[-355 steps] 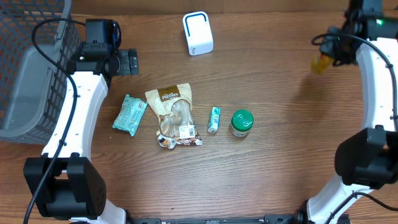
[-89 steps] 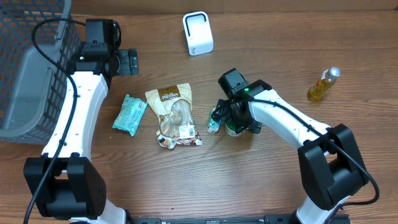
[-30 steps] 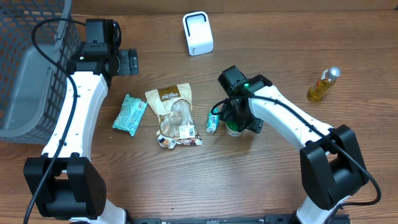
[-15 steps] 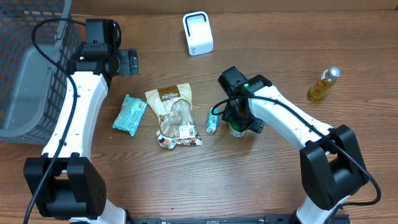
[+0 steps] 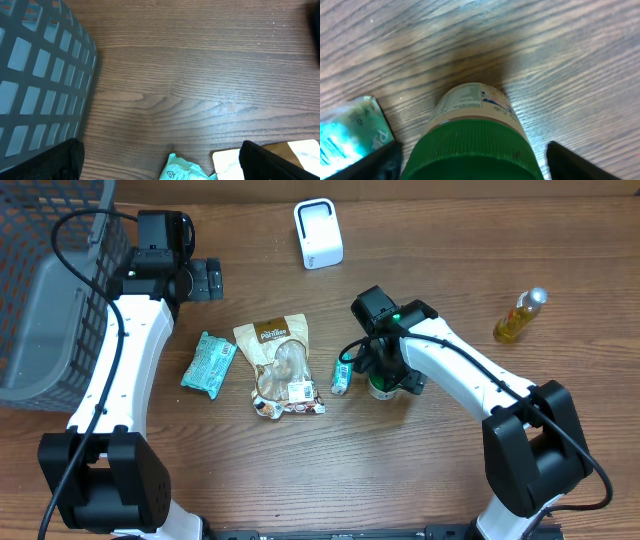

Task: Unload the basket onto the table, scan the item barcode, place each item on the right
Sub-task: 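Close the right gripper around the green-lidded jar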

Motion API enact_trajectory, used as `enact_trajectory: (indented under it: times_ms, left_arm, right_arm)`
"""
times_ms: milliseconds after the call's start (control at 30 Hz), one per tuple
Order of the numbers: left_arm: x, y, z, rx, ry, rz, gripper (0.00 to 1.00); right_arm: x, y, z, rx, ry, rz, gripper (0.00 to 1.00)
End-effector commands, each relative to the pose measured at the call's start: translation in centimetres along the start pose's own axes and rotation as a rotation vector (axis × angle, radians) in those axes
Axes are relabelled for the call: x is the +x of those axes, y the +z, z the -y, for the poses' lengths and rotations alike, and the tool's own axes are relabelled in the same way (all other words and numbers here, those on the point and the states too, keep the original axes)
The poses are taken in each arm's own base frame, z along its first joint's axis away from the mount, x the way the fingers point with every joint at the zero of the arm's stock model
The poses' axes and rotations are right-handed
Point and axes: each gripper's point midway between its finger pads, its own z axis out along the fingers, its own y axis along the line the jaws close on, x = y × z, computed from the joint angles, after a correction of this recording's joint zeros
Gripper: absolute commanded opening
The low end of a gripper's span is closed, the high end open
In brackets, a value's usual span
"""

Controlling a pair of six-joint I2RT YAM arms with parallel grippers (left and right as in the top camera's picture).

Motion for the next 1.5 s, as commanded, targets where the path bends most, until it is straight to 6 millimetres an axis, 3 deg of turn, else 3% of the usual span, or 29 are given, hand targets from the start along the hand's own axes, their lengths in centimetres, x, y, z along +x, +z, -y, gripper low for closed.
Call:
enact_trajectory:
  times_ms: [0,533,767,933,1167,1400,1467]
  left_arm:
    - [-1.2,-1.1,0.0,0.001,0.017,0.038,1.00]
    - [-1.2,-1.1,0.0,0.001,0.017,0.039,1.00]
    - [-1.2,-1.1,0.0,0.001,0.017,0.039,1.00]
    - [-1.2,-1.1,0.0,0.001,0.017,0.039,1.00]
    - [-1.2,-1.1,0.0,0.001,0.017,0.038,1.00]
    - [-1.2,-1.1,0.0,0.001,0.017,0.039,1.00]
    - [-1.2,-1.1,0.0,0.001,0.017,0.038,1.00]
  right_arm:
    - [-0.6,-0.5,-0.5,-0.019,0.008,0.014,0.84]
    - [0.4,1.8,0.2,-0.008,0.065,0.004,0.82]
    - [-0.5,1.9,0.7,-0.004,0.084,0.025,0.64]
    - [-1.2,2.0,1.3,0.000,0.109,0.025,0.57]
    - [-3.4,2.0,1.8,0.002,0.128,0.098,0.62]
    - [-4.0,1.9,1.6,-0.007,0.134,0.125,0.64]
    - [-4.0,1.9,1.6,-0.007,0.134,0.124,0.73]
